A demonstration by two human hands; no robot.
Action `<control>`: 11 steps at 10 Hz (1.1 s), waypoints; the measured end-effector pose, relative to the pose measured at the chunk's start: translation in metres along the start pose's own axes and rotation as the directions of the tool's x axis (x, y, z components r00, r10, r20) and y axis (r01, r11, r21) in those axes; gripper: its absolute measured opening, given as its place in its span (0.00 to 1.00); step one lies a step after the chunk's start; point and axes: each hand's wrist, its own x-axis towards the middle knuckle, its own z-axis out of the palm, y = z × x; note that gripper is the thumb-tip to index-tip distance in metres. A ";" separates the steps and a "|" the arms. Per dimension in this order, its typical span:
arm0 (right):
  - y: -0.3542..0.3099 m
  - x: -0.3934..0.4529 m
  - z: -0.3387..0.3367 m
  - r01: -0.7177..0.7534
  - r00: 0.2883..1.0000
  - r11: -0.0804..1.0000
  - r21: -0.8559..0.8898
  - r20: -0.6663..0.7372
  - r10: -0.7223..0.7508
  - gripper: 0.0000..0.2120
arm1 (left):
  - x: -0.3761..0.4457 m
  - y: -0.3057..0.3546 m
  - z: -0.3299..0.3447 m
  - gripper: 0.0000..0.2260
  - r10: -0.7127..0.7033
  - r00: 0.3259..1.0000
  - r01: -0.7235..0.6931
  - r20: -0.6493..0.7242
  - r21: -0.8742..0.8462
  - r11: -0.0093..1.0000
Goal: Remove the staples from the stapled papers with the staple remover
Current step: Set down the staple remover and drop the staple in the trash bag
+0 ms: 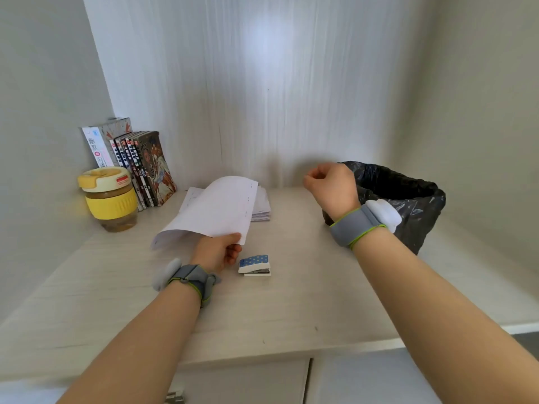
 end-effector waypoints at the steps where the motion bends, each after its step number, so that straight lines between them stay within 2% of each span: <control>1: 0.002 0.014 -0.013 -0.060 0.997 0.993 -0.098 -0.054 0.055 0.08 | 0.001 0.000 0.001 0.09 -0.014 1.000 0.014 -0.006 0.010 1.000; 2: 0.006 0.028 -0.021 -0.176 0.981 0.963 -0.202 -0.120 0.154 0.10 | 0.004 0.000 -0.001 0.10 -0.021 1.000 0.021 -0.011 0.029 0.999; 3: 0.009 0.047 -0.028 -0.362 0.932 0.900 -0.242 -0.125 0.341 0.08 | 0.006 -0.001 -0.001 0.10 -0.028 1.000 0.028 -0.013 0.025 0.999; 4: 0.014 0.059 -0.036 -0.442 0.896 0.870 -0.217 -0.150 0.418 0.15 | 0.007 -0.001 -0.002 0.09 -0.028 0.999 0.029 -0.019 0.020 0.999; 5: 0.021 0.058 -0.046 -0.479 0.877 0.872 -0.099 -0.030 0.479 0.18 | 0.006 -0.001 -0.002 0.09 -0.026 0.999 0.027 -0.022 0.021 0.999; 6: 0.030 0.056 -0.049 -0.567 0.818 0.822 -0.047 0.081 0.569 0.17 | 0.005 -0.001 -0.002 0.09 -0.029 0.999 0.029 -0.022 0.021 0.999; 7: 0.047 0.065 -0.046 -0.505 0.862 0.863 -0.009 0.041 0.505 0.16 | 0.005 -0.001 -0.002 0.09 -0.028 0.999 0.028 -0.017 0.018 0.999; 8: 0.073 0.069 -0.039 -0.526 0.843 0.829 -0.191 0.013 0.538 0.16 | 0.005 -0.002 -0.002 0.10 -0.028 0.999 0.028 -0.015 0.021 0.999; 9: 0.075 0.071 -0.037 -0.374 0.885 0.743 -0.554 0.026 0.465 0.14 | 0.006 -0.001 -0.002 0.10 -0.030 0.999 0.030 -0.012 0.019 0.999; 10: 0.057 0.064 -0.042 -0.291 0.916 0.788 -0.543 0.080 0.393 0.14 | 0.006 -0.001 -0.002 0.10 -0.030 1.000 0.030 -0.011 0.020 0.999; 11: 0.031 0.055 -0.051 -0.458 0.888 0.889 -0.025 0.027 0.458 0.13 | 0.006 -0.001 -0.002 0.09 -0.028 1.000 0.028 -0.012 0.024 0.999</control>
